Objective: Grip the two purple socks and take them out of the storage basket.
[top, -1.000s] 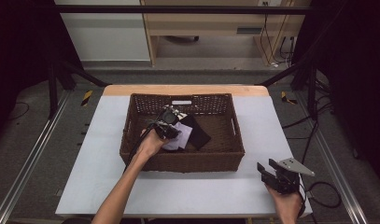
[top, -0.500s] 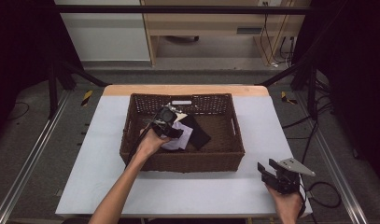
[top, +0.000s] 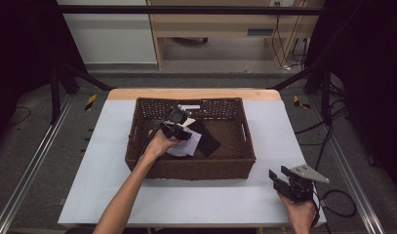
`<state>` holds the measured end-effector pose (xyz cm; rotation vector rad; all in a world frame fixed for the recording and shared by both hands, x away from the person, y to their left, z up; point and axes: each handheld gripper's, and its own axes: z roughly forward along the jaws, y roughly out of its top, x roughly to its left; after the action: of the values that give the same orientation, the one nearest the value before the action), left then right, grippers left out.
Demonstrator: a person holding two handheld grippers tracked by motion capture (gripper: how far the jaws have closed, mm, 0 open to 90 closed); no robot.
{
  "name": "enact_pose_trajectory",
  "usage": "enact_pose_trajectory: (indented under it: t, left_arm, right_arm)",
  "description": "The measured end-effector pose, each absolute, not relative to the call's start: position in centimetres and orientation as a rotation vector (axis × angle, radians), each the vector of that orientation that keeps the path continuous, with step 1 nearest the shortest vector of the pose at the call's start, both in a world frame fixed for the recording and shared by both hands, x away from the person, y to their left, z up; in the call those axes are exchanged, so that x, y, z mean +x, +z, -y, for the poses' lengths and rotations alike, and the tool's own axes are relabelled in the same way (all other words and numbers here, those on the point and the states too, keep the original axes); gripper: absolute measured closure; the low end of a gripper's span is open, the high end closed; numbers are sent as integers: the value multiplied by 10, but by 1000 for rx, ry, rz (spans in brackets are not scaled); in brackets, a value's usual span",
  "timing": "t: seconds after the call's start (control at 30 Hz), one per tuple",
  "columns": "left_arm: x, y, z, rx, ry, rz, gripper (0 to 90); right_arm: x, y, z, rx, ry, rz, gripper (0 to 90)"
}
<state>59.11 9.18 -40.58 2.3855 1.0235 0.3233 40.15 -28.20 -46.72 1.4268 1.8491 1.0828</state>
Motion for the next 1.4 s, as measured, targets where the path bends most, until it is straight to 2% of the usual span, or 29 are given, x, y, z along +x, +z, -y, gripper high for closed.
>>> enact_pose_trajectory:
  t: [0.2,0.27,0.4,0.53,0.83,0.97,1.13,1.4]
  left_arm:
    - [594,-409,-94,2398,272,-1068,811]
    - [594,-408,-96,2401,268,-1070,839]
    - [591,-404,-98,2380,298,-1065,846]
    - [577,-392,-111,2221,332,-1051,846]
    - [551,-366,-129,2034,541,-966,850]
    - [535,-349,-137,1939,588,-922,851]
    - [518,-334,-145,1867,608,-875,851]
    - [488,-311,-163,1714,582,-817,851]
  right_arm:
    - [399,-466,282,1421,1085,-1846,489]
    - [400,-466,282,1424,1086,-1846,489]
    - [399,-467,283,1423,1086,-1844,490]
    - [398,-466,284,1426,1093,-1835,491]
    - [398,-465,285,1425,1092,-1828,501]
    - [398,-465,285,1424,1092,-1828,501]
    - [398,-465,284,1426,1095,-1827,507]
    - [397,-465,284,1405,1092,-1840,573]
